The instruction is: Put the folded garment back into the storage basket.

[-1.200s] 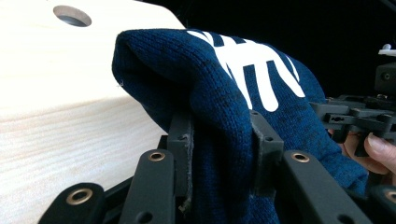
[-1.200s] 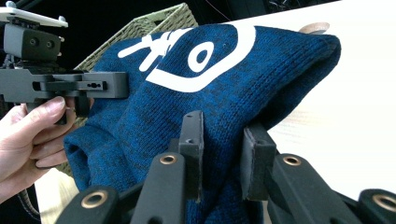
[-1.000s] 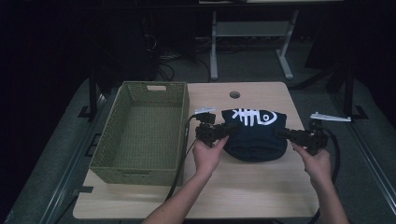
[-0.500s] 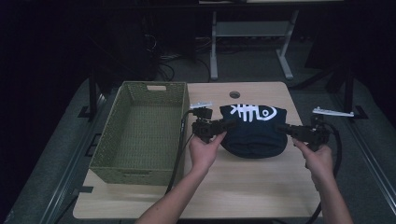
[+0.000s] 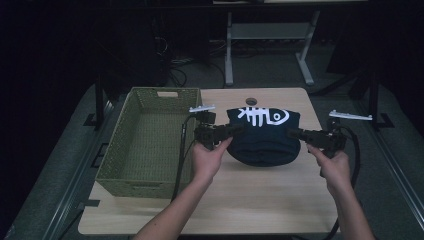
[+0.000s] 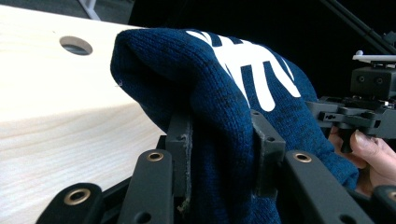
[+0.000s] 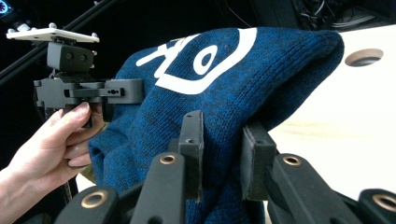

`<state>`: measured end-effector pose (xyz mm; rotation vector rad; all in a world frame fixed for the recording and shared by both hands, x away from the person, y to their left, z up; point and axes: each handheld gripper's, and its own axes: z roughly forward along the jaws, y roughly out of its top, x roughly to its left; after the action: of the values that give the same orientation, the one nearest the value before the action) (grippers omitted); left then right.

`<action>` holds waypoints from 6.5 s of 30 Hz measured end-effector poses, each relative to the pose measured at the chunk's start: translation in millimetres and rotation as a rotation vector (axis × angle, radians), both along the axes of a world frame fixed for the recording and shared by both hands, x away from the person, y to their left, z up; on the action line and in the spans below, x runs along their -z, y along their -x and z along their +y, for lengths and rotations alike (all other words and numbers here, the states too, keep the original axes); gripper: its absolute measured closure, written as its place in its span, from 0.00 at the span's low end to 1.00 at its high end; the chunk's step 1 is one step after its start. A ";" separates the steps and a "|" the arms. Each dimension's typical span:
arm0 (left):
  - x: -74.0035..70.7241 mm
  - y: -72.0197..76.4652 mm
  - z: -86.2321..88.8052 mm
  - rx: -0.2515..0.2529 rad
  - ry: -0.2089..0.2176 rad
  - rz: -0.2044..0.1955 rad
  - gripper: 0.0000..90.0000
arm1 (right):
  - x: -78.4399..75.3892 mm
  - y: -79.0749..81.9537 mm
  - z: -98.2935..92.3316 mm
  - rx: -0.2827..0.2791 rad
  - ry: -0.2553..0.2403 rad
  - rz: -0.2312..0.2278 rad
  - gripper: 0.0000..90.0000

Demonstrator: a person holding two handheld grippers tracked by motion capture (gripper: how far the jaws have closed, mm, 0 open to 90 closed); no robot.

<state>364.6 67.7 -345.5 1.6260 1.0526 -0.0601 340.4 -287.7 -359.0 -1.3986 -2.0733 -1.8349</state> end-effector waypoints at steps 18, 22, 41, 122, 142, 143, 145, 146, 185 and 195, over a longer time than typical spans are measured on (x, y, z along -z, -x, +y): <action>-14.3 -1.4 45.0 -0.012 0.036 0.007 0.72 | -16.9 -12.2 40.5 -0.051 -0.025 -0.020 0.82; -15.7 -1.6 54.8 -0.023 0.035 0.009 0.72 | -18.0 -16.0 50.5 -0.066 -0.025 -0.023 0.82; -18.0 0.9 115.5 -0.099 0.063 0.028 0.71 | -20.1 -34.3 111.4 -0.125 -0.047 -0.020 0.81; -5.1 7.6 289.5 -0.345 0.050 0.095 0.67 | -7.0 -74.8 303.8 -0.233 -0.010 0.020 0.80; 20.5 -1.5 303.9 -0.364 -0.016 0.180 0.64 | 23.3 -71.5 323.9 -0.223 0.048 0.060 0.79; 20.5 -1.7 303.4 -0.364 -0.019 0.185 0.63 | 24.9 -71.3 323.5 -0.224 0.052 0.054 0.79; 20.3 -2.3 301.9 -0.367 -0.025 0.189 0.63 | 26.3 -70.7 322.8 -0.222 0.057 0.057 0.79; 20.2 -2.4 301.6 -0.365 -0.026 0.190 0.63 | 27.0 -70.1 322.4 -0.219 0.057 0.056 0.78; 5.2 8.7 284.2 -0.383 -0.063 0.074 0.52 | 0.2 -60.0 275.6 -0.156 0.071 -0.066 0.49; -12.8 19.8 260.5 -0.308 -0.058 -0.006 0.51 | -6.6 -51.0 246.4 -0.181 0.038 -0.099 0.45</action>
<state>344.8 328.2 -332.7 1.4973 1.2986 0.1811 391.4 -41.3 -352.4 -1.1057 -2.2101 -1.8355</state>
